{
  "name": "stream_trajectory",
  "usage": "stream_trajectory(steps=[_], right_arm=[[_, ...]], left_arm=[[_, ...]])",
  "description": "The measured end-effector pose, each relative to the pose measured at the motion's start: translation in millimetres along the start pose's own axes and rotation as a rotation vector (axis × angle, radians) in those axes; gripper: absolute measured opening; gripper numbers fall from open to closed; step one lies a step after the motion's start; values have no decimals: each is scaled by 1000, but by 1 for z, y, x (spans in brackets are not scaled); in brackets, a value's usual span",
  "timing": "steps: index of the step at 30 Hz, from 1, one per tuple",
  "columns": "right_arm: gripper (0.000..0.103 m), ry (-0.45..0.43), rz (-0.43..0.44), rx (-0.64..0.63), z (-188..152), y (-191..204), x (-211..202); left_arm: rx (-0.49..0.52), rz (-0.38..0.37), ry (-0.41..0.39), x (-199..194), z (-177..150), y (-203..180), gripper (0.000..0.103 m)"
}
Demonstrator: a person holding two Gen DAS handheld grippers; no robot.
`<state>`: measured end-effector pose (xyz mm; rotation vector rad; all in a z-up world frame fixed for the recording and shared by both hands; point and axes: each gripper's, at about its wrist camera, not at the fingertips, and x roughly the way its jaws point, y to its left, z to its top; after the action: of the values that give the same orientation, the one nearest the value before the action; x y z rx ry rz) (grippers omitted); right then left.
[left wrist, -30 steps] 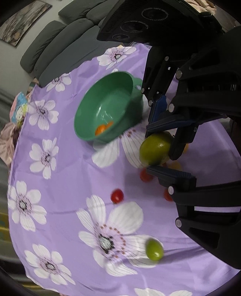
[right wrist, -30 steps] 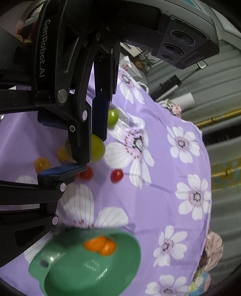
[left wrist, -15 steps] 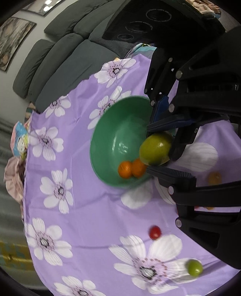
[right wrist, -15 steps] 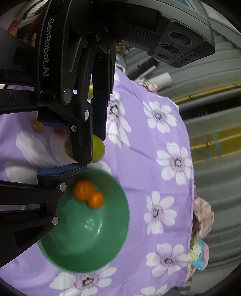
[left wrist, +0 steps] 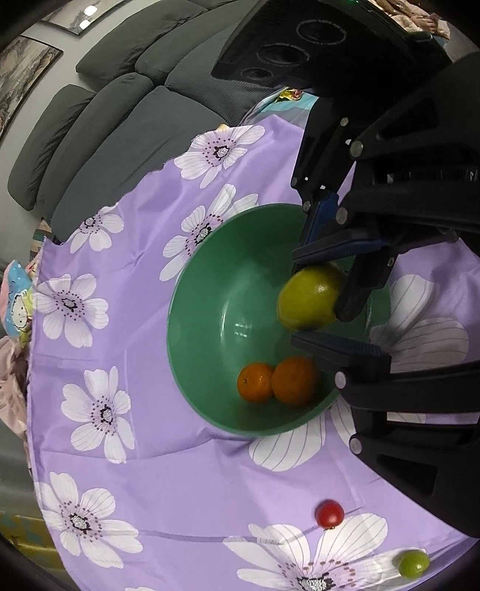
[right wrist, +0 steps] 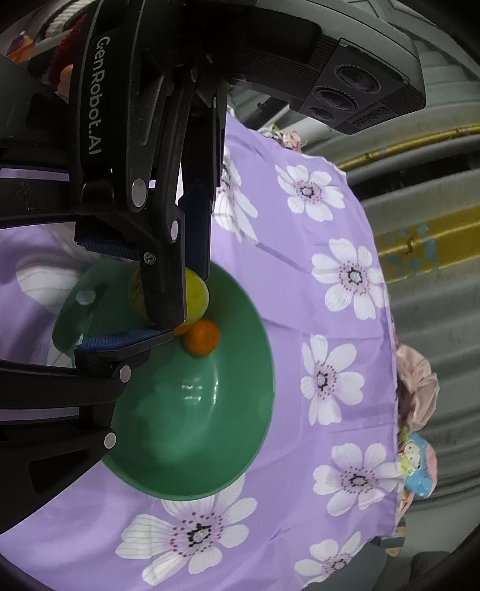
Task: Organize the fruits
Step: 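Carry the plum with the left tool into the green bowl and release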
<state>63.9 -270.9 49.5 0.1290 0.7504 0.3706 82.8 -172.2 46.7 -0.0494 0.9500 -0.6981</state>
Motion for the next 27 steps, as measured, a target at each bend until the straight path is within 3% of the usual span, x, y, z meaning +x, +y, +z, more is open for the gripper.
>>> stream_trajectory(steps=[22,27], right_arm=[[37,61,-12,46,-5,-10,10],[37,67,-17,46,-5,-10,10]], left_arm=[[-63,-34,59,22,-1,11,38],[-52,-39,55,23,-2,10,43]])
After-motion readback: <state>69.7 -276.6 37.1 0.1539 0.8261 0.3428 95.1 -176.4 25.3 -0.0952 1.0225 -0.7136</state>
